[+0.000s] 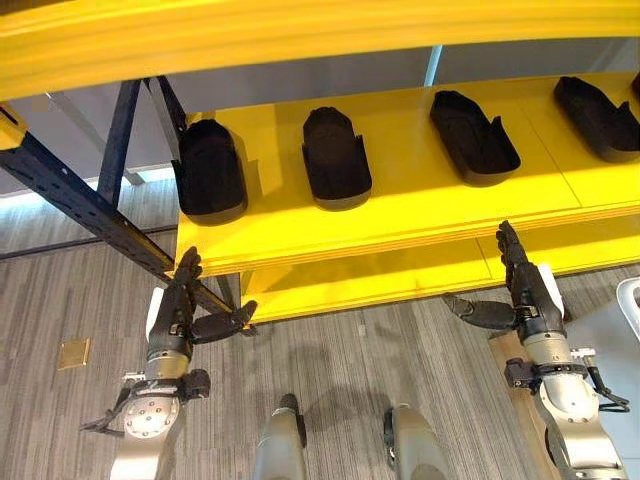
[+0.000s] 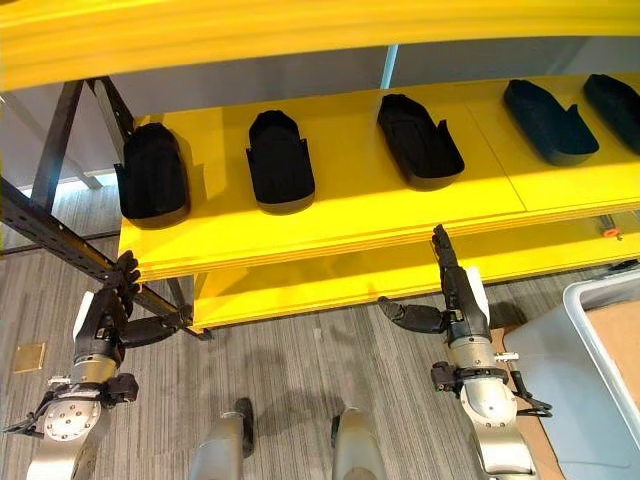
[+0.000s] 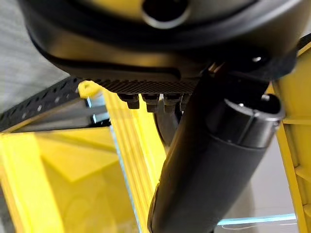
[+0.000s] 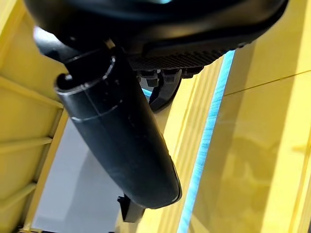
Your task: Move parts from the plastic box to the shelf.
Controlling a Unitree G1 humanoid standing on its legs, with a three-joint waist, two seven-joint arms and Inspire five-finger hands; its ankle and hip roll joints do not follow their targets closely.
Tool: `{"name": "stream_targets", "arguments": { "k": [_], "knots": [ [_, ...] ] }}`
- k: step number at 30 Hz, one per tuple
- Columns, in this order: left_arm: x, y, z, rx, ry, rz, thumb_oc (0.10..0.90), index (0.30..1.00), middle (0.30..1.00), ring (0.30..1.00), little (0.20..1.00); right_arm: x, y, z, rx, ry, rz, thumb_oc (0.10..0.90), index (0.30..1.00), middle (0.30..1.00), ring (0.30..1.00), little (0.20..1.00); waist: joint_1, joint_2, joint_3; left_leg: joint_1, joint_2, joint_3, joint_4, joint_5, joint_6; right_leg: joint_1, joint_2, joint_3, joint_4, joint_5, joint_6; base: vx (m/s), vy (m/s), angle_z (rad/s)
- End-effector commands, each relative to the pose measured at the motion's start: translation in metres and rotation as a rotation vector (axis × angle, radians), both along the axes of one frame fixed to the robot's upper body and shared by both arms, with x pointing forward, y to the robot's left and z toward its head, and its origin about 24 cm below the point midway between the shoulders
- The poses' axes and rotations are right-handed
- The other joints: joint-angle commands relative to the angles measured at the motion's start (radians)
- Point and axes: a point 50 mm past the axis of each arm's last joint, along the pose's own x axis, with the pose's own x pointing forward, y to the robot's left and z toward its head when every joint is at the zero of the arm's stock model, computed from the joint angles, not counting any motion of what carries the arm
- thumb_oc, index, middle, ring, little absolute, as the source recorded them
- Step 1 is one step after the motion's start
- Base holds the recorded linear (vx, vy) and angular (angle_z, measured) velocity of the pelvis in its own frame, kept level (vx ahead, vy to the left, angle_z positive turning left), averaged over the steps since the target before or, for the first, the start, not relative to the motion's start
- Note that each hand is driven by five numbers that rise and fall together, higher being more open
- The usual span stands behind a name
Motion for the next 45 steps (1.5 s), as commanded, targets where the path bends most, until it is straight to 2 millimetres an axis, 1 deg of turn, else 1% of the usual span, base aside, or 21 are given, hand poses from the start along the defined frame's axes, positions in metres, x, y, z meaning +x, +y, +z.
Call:
{"name": "stream_targets", "arguments": {
  "k": [1,2,4,5,8,11,12,13,14,15,16,17,18,20,22,25,30,35,38,41,45],
  "knots": [
    [0.005,-0.011,0.025,-0.066,-0.174,-0.087,0.900,1.000,1.000,1.000,1.000,0.005,0.004,0.034,0.033,-0.195,0.078,0.900,1.000,1.000,1.000,1.000,-0.001,0.034,-0.108,0.059,0.135,-0.063,-0.204,0.144,-0.008,0.063,0.005,0.019,-0.120,0.031,0.011,-0.05,-0.195,-0.06],
    [0.001,-0.013,0.019,-0.097,-0.150,-0.095,0.900,1.000,1.000,1.000,1.000,0.003,0.005,0.030,0.048,-0.172,0.091,0.900,1.000,1.000,1.000,1.000,0.001,0.040,-0.113,0.084,0.154,-0.059,-0.256,0.181,-0.013,0.074,0.025,0.018,-0.144,0.034,0.003,-0.06,-0.159,-0.06],
    [-0.006,-0.018,0.010,-0.152,-0.120,-0.113,0.900,1.000,1.000,1.000,1.000,-0.002,0.003,0.029,0.036,-0.162,0.099,0.900,1.000,1.000,1.000,1.000,0.001,0.048,-0.118,0.099,0.182,-0.050,-0.306,0.229,-0.022,0.074,0.054,0.007,-0.162,0.036,-0.006,-0.07,-0.208,-0.02],
    [-0.015,-0.020,0.001,-0.192,-0.088,-0.109,0.900,1.000,1.000,1.000,1.000,-0.007,0.001,0.026,0.029,-0.143,0.102,0.900,1.000,1.000,1.000,1.000,0.001,0.056,-0.128,0.120,0.208,-0.035,-0.360,0.271,-0.035,0.085,0.085,0.002,-0.193,0.038,-0.014,-0.05,-0.194,-0.02],
    [-0.019,-0.020,-0.003,-0.223,-0.073,-0.101,0.900,1.000,1.000,1.000,1.000,-0.008,0.002,0.025,0.030,-0.134,0.105,0.900,1.000,1.000,1.000,1.000,0.007,0.057,-0.135,0.126,0.222,-0.035,-0.353,0.283,-0.029,0.096,0.100,0.007,-0.229,0.052,-0.022,-0.04,-0.162,-0.07],
    [-0.025,-0.021,-0.009,-0.266,-0.057,-0.085,0.900,1.000,1.000,1.000,1.000,-0.009,0.001,0.025,0.035,-0.133,0.112,0.900,1.000,1.000,1.000,1.000,0.011,0.057,-0.139,0.126,0.219,-0.028,-0.340,0.294,-0.026,0.131,0.106,0.008,-0.294,0.074,-0.026,-0.04,-0.131,-0.13],
    [-0.026,-0.021,-0.012,-0.291,-0.055,-0.082,0.900,1.000,1.000,1.000,1.000,-0.011,-0.003,0.026,0.033,-0.130,0.102,0.900,1.000,1.000,1.000,1.000,0.019,0.048,-0.134,0.104,0.188,-0.031,-0.286,0.299,-0.020,0.162,0.100,0.000,-0.352,0.106,-0.034,-0.06,-0.109,-0.06],
    [-0.026,-0.019,-0.013,-0.296,-0.053,-0.074,0.900,1.000,1.000,1.000,1.000,-0.011,-0.005,0.025,0.028,-0.123,0.098,0.900,1.000,1.000,1.000,1.000,0.016,0.037,-0.126,0.101,0.159,-0.029,-0.248,0.270,-0.011,0.177,0.093,-0.007,-0.372,0.116,-0.034,-0.12,-0.151,0.13],
    [-0.028,-0.022,-0.018,-0.332,-0.037,-0.070,0.900,1.000,1.000,1.000,1.000,-0.010,-0.003,0.023,0.042,-0.113,0.108,0.900,1.000,1.000,1.000,1.000,0.009,0.024,-0.126,0.122,0.112,-0.005,-0.175,0.187,0.003,0.195,0.076,-0.012,-0.421,0.147,-0.029,-0.08,-0.059,0.23],
    [-0.028,-0.022,-0.018,-0.332,-0.037,-0.070,0.900,1.000,1.000,1.000,1.000,-0.010,-0.003,0.023,0.042,-0.113,0.108,0.900,1.000,1.000,1.000,1.000,0.009,0.025,-0.127,0.120,0.112,-0.005,-0.175,0.189,0.004,0.193,0.077,-0.013,-0.425,0.151,-0.029,-0.09,-0.050,0.22],
    [-0.028,-0.023,-0.020,-0.343,-0.032,-0.072,0.900,1.000,1.000,1.000,1.000,-0.011,-0.003,0.021,0.047,-0.104,0.110,0.900,1.000,1.000,1.000,1.000,0.006,0.017,-0.127,0.132,0.079,0.010,-0.128,0.134,0.013,0.204,0.065,-0.018,-0.448,0.164,-0.026,-0.03,0.020,0.17],
    [-0.027,-0.026,-0.023,-0.358,-0.018,-0.085,0.900,1.000,1.000,1.000,1.000,-0.012,-0.002,0.015,0.067,-0.078,0.108,0.900,1.000,1.000,1.000,1.000,-0.003,0.013,-0.138,0.168,0.034,0.032,-0.114,0.062,0.025,0.220,0.051,-0.032,-0.475,0.182,-0.015,-0.03,0.019,0.15],
    [-0.027,-0.026,-0.023,-0.358,-0.018,-0.085,0.900,1.000,1.000,1.000,1.000,-0.012,-0.002,0.015,0.067,-0.079,0.108,0.900,1.000,1.000,1.000,1.000,-0.003,0.012,-0.140,0.165,0.033,0.032,-0.116,0.066,0.025,0.218,0.050,-0.032,-0.478,0.186,-0.015,-0.01,0.061,0.22],
    [-0.027,-0.028,-0.025,-0.364,-0.007,-0.097,0.900,1.000,1.000,1.000,1.000,-0.016,-0.003,0.007,0.086,-0.049,0.088,0.900,1.000,1.000,1.000,1.000,-0.014,0.017,-0.151,0.208,0.013,0.042,-0.141,0.026,0.029,0.227,0.042,-0.043,-0.489,0.191,-0.003,0.02,0.093,0.27],
    [-0.026,-0.030,-0.026,-0.362,-0.001,-0.103,0.900,1.000,1.000,1.000,1.000,-0.016,-0.004,0.005,0.088,-0.041,0.080,0.900,1.000,1.000,1.000,1.000,-0.019,0.025,-0.160,0.218,0.003,0.038,-0.180,0.032,0.032,0.223,0.039,-0.050,-0.494,0.203,0.004,0.03,0.096,0.30],
    [-0.029,-0.034,-0.036,-0.351,0.059,-0.120,0.900,1.000,1.000,1.000,1.000,-0.025,-0.004,-0.015,0.129,0.046,0.057,0.900,1.000,1.000,1.000,1.000,-0.030,0.032,-0.177,0.260,-0.021,0.029,-0.274,0.034,0.041,0.240,0.011,-0.058,-0.498,0.221,0.025,0.07,0.215,0.21],
    [-0.031,-0.034,-0.042,-0.351,0.091,-0.101,0.900,1.000,1.000,1.000,1.000,-0.032,0.000,-0.032,0.164,0.117,0.034,0.900,1.000,1.000,1.000,1.000,-0.024,0.020,-0.195,0.295,-0.066,0.043,-0.350,0.027,0.067,0.237,-0.040,-0.047,-0.527,0.268,0.072,0.02,0.177,0.02],
    [-0.027,-0.028,-0.040,-0.308,0.092,-0.077,0.900,1.000,1.000,1.000,1.000,-0.031,0.007,-0.042,0.221,0.153,0.037,0.900,1.000,1.000,1.000,1.000,-0.018,0.004,-0.196,0.308,-0.093,0.053,-0.370,0.017,0.088,0.225,-0.064,-0.028,-0.531,0.289,0.097,-0.02,0.121,-0.11],
    [-0.026,-0.027,-0.041,-0.293,0.101,-0.071,0.900,1.000,1.000,1.000,1.000,-0.031,0.010,-0.045,0.236,0.169,0.042,0.900,1.000,1.000,1.000,1.000,-0.016,-0.002,-0.198,0.310,-0.098,0.054,-0.377,0.014,0.093,0.226,-0.070,-0.027,-0.534,0.290,0.102,0.00,0.058,-0.12],
    [-0.027,-0.028,-0.049,-0.278,0.140,-0.061,0.900,1.000,1.000,1.000,1.000,-0.033,0.016,-0.055,0.265,0.210,0.044,0.900,1.000,1.000,1.000,1.000,-0.015,-0.014,-0.209,0.323,-0.097,0.059,-0.388,0.014,0.094,0.240,-0.073,-0.025,-0.550,0.293,0.106,0.01,0.026,-0.02],
    [-0.026,-0.028,-0.052,-0.268,0.156,-0.057,0.900,1.000,1.000,1.000,1.000,-0.033,0.018,-0.059,0.281,0.225,0.044,0.900,1.000,1.000,1.000,1.000,-0.013,-0.019,-0.213,0.331,-0.094,0.059,-0.392,0.015,0.091,0.249,-0.071,-0.028,-0.558,0.292,0.105,0.00,0.000,0.00]
  ]
}}
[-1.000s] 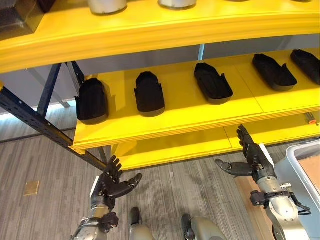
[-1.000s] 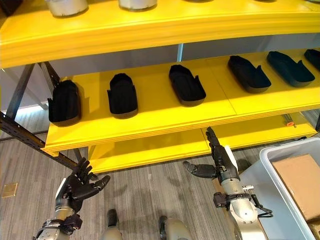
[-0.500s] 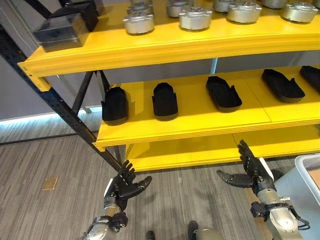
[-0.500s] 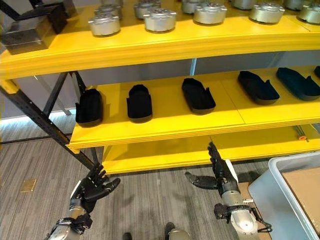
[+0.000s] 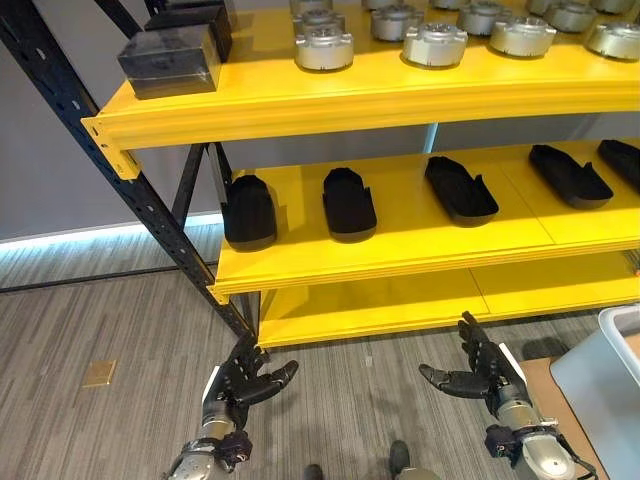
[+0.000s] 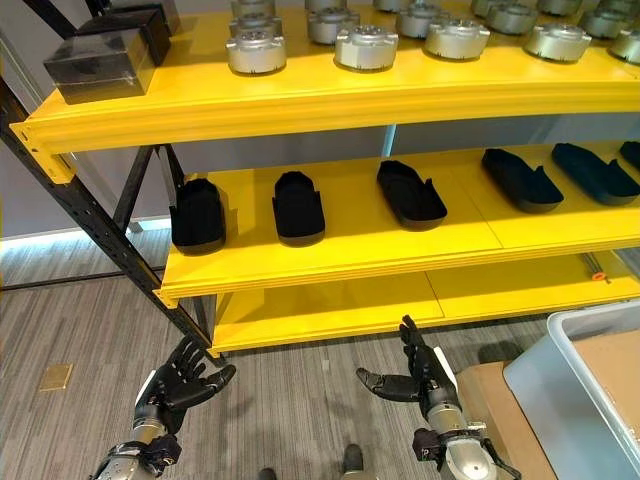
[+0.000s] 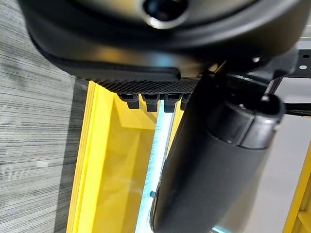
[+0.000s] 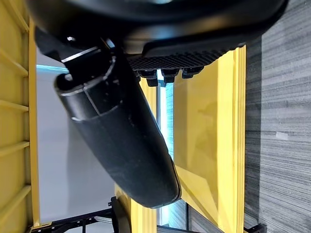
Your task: Move parts from the plastic box to the shelf.
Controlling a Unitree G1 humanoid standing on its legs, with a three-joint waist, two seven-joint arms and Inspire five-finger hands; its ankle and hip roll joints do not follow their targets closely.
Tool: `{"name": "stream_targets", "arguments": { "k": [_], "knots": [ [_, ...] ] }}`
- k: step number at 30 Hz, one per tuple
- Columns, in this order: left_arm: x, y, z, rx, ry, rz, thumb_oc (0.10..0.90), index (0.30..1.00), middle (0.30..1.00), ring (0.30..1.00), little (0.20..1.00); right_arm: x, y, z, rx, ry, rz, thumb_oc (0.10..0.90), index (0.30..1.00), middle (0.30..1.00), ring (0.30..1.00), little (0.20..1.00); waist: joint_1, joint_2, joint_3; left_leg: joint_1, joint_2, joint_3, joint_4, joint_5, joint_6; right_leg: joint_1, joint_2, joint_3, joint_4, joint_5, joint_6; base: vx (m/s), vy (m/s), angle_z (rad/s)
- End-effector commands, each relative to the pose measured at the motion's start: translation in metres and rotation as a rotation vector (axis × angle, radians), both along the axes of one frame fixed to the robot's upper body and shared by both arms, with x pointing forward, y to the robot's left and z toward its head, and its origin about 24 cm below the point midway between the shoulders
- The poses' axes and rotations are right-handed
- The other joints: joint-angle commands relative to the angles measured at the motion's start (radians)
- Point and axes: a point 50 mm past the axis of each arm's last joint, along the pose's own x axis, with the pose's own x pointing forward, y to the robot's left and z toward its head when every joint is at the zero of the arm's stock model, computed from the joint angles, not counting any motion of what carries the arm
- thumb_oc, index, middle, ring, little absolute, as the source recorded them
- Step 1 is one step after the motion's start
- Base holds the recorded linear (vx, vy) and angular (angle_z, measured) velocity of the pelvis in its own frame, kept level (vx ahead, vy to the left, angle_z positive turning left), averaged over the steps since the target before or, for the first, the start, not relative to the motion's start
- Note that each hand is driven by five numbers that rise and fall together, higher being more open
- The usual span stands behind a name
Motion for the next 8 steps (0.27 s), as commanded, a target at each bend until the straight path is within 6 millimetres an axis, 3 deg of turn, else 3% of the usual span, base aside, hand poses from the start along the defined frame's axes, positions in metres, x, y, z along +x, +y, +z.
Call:
{"name": "stream_targets", "arguments": {
  "k": [1,8],
  "knots": [
    [0.0227,0.0126,0.0276,0.092,-0.158,0.000,0.900,1.000,1.000,1.000,1.000,0.0262,0.0029,0.0301,0.024,-0.190,0.009,0.900,1.000,1.000,1.000,1.000,-0.007,-0.027,-0.044,-0.030,0.056,-0.054,0.028,-0.051,-0.012,0.027,-0.063,0.026,0.037,-0.090,0.074,0.00,0.000,0.00],
    [0.0275,0.0083,0.0252,0.100,-0.150,-0.007,0.900,1.000,1.000,1.000,1.000,0.0266,0.0076,0.0232,0.027,-0.160,0.015,0.900,1.000,1.000,1.000,1.000,-0.003,-0.032,-0.057,-0.016,0.076,-0.057,0.016,-0.043,-0.026,0.051,-0.051,0.022,0.014,-0.095,0.067,0.01,-0.023,0.01]
  ]
}}
